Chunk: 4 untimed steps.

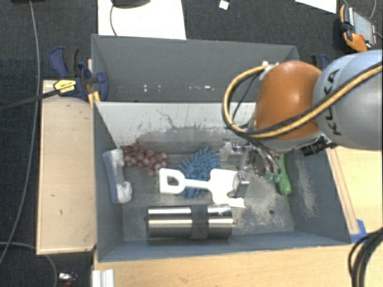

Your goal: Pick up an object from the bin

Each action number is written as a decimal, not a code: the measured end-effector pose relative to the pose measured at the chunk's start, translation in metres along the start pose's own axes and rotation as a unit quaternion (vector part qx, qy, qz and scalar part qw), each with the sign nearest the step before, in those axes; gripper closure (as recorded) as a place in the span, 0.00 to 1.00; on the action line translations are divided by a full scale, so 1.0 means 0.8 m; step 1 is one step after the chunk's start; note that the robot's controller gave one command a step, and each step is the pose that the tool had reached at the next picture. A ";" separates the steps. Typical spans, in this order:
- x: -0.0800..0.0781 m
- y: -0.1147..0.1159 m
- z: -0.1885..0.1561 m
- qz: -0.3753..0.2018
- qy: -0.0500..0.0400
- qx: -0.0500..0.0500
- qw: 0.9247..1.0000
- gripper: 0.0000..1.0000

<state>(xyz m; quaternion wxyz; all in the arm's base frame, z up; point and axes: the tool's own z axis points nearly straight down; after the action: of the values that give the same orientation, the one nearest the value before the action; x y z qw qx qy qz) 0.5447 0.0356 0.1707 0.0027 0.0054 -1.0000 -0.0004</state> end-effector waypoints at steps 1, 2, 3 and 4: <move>-0.002 0.000 -0.006 0.001 -0.004 0.000 1.000 0.00; -0.021 0.088 0.121 -0.068 -0.011 0.000 0.998 0.00; -0.005 0.096 0.041 0.040 -0.010 0.000 0.999 0.00; -0.021 0.088 0.116 -0.059 -0.012 -0.001 0.998 0.00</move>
Offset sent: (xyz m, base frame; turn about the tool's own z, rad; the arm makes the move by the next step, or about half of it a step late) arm 0.0106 0.0709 -0.1007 -0.1259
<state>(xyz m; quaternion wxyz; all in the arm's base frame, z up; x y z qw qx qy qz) 0.5601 0.1062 0.0776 -0.0097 0.0640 -0.9979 -0.0014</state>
